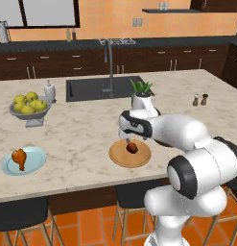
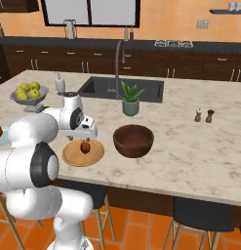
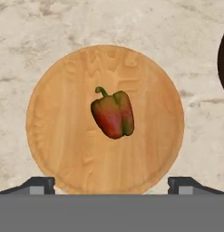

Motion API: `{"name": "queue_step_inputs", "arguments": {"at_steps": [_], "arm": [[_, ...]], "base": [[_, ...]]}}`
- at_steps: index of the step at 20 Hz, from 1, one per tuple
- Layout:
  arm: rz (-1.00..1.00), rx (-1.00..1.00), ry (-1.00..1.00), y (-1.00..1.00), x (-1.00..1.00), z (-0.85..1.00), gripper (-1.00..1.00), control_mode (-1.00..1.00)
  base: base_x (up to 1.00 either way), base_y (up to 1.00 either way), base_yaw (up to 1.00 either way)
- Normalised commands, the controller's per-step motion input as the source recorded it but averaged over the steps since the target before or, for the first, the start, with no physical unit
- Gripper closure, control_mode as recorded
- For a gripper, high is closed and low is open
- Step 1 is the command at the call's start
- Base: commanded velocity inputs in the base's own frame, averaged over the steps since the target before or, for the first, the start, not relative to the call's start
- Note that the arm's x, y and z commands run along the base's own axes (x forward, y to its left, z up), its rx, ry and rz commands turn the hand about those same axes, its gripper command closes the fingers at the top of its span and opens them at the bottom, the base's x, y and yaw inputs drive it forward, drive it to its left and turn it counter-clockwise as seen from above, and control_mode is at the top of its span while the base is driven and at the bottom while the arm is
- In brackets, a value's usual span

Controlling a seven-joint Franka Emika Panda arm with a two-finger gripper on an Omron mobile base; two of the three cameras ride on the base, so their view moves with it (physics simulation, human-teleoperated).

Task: Pick the chicken drumstick and bell pepper from their plates and place them in the bowl. Then put the bowl in the fridge.

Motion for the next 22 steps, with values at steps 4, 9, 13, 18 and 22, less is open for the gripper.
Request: {"name": "queue_step_inputs", "arguments": {"at_steps": [4,9,13,18,22], "arm": [[0.00,0.00,0.00,0.00,0.42,-0.59,-1.00,-1.00],[0.00,0.00,0.00,0.00,0.13,-0.45,-1.00,-1.00],[0.00,0.00,0.00,0.00,0.00,-0.30,-1.00,-1.00],[0.00,0.00,0.00,0.00,0.07,-0.35,-1.00,-1.00],[0.00,0.00,0.00,0.00,0.14,-0.19,-1.00,-1.00]], "base": [[0.00,0.00,0.00],[0.00,0.00,0.00],[0.00,0.00,0.00],[0.00,0.00,0.00],[0.00,0.00,0.00]]}}
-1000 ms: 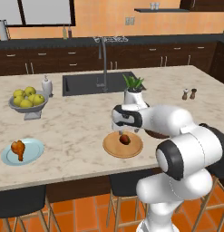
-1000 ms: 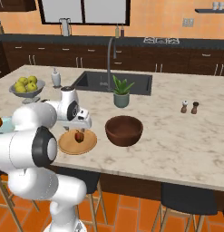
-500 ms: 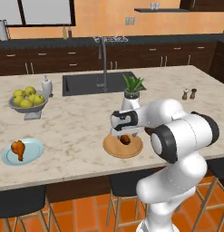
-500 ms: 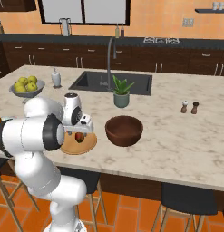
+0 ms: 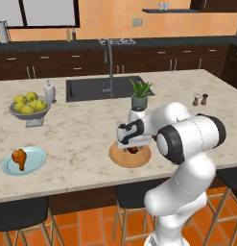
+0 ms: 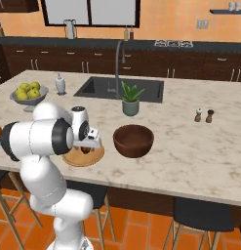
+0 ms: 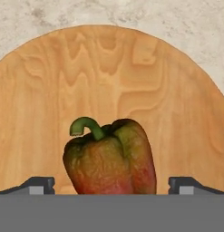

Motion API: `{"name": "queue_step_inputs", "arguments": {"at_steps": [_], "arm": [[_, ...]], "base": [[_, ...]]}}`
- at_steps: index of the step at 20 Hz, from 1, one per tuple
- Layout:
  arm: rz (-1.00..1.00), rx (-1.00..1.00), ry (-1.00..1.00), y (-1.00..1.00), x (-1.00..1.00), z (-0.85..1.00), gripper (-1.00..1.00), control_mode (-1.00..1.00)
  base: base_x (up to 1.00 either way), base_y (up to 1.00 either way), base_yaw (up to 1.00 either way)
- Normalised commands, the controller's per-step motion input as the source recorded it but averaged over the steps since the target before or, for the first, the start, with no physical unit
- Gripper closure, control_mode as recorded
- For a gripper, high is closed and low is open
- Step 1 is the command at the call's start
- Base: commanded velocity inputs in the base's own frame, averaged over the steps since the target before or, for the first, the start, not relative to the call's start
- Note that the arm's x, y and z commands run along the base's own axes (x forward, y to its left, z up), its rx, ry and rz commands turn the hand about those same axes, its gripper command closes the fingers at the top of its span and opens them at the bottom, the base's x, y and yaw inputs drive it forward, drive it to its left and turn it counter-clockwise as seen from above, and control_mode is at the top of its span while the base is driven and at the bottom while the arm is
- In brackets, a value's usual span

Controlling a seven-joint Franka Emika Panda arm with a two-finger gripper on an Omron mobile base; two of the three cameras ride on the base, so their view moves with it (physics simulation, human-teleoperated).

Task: Pick the chicken drumstick and bell pepper from their plates and place them in the bowl. Then put the bowl in the fridge.

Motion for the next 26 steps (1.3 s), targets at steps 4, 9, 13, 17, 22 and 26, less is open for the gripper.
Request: {"name": "queue_step_inputs", "arguments": {"at_steps": [4,9,13,17,22,26], "arm": [[0.00,0.00,0.00,0.00,0.10,-0.13,-1.00,-1.00],[0.00,0.00,0.00,0.00,0.00,-0.01,1.00,-1.00],[0.00,0.01,0.00,-0.01,-0.01,0.77,1.00,-1.00],[0.00,0.00,0.01,-0.05,-0.21,1.00,1.00,-1.00],[0.00,0.01,0.03,-0.48,-0.16,1.00,1.00,-1.00],[0.00,0.01,0.04,-0.97,0.00,0.85,1.00,-1.00]], "base": [[0.00,0.00,0.00],[0.00,0.00,0.00],[0.00,0.00,0.00],[0.00,0.00,0.00],[0.00,0.00,0.00],[0.00,0.00,0.00]]}}
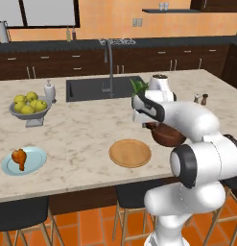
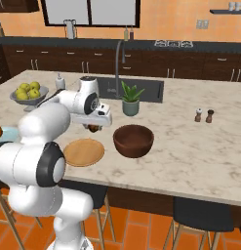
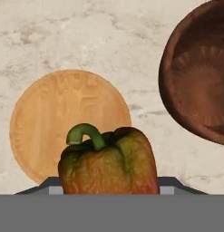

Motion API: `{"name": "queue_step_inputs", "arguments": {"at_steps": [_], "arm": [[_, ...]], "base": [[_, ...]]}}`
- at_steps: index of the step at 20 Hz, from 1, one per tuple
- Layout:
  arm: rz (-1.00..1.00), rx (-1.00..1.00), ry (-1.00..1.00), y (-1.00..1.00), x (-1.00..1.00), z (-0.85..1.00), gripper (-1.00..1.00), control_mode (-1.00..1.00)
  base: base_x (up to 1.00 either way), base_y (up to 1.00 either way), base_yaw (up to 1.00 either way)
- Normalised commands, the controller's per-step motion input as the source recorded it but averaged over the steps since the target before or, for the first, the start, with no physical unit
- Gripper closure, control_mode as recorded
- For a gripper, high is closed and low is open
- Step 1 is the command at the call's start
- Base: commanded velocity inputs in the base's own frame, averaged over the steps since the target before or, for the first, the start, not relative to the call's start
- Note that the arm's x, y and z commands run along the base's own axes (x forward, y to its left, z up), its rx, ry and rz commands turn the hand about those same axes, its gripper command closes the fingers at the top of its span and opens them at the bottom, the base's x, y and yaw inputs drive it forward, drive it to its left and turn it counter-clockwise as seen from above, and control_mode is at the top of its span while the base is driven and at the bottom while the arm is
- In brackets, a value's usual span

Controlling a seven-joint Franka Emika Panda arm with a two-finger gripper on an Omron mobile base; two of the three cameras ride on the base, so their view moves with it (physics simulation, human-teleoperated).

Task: Pick the chicken drumstick and bell pepper from their plates and place them in the bowl. Then put the bowl in the fridge.

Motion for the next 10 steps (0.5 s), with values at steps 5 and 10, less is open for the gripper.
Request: {"name": "queue_step_inputs", "arguments": {"at_steps": [5,10], "arm": [[0.00,0.01,0.05,-1.00,0.00,0.13,1.00,-1.00],[0.00,0.00,0.00,-0.96,0.00,-0.45,1.00,-1.00]], "base": [[0.00,0.00,0.00],[0.00,0.00,0.00]]}}
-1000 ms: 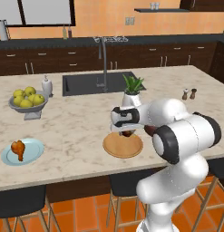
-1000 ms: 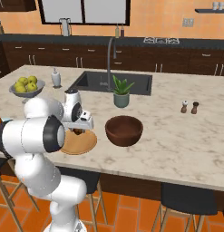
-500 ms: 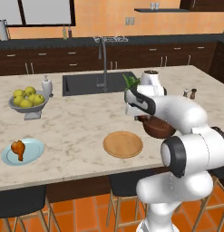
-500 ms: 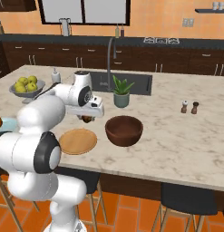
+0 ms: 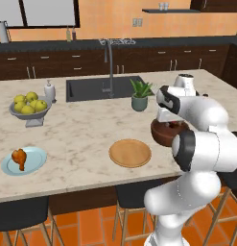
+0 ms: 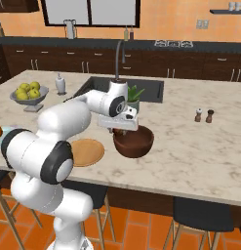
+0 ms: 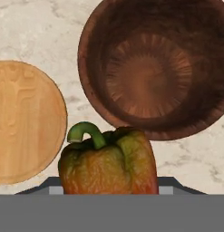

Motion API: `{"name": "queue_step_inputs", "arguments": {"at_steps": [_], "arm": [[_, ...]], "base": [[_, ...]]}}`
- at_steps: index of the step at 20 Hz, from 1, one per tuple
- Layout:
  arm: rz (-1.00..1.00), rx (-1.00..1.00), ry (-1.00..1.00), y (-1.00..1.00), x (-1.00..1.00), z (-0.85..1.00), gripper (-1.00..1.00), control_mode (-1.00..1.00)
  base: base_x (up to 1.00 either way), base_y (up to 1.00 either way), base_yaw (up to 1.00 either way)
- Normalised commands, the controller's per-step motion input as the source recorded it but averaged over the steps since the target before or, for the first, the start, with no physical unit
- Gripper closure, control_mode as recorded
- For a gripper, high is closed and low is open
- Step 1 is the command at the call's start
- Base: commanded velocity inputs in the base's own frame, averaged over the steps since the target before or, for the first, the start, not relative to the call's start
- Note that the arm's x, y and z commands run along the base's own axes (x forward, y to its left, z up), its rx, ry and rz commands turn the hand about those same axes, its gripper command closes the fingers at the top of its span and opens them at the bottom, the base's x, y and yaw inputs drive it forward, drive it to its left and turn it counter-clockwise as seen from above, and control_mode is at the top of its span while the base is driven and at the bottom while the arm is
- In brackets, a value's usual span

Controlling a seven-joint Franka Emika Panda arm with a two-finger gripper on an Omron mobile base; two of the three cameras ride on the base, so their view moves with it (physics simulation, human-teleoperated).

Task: Pick the chicken drumstick and bell pepper from their plates and place them in the bowl. Then put the bowl in the fridge.

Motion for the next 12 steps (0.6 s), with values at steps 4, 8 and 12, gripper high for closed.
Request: {"name": "queue_step_inputs", "arguments": {"at_steps": [4,8,12], "arm": [[0.00,0.00,0.00,-0.54,0.04,-0.40,1.00,-1.00],[0.00,0.00,0.00,-0.01,0.43,-0.16,1.00,-1.00],[0.00,-0.01,0.00,0.00,0.45,-0.28,1.00,-1.00]], "base": [[0.00,0.00,0.00],[0.00,0.00,0.00],[0.00,0.00,0.00]]}}
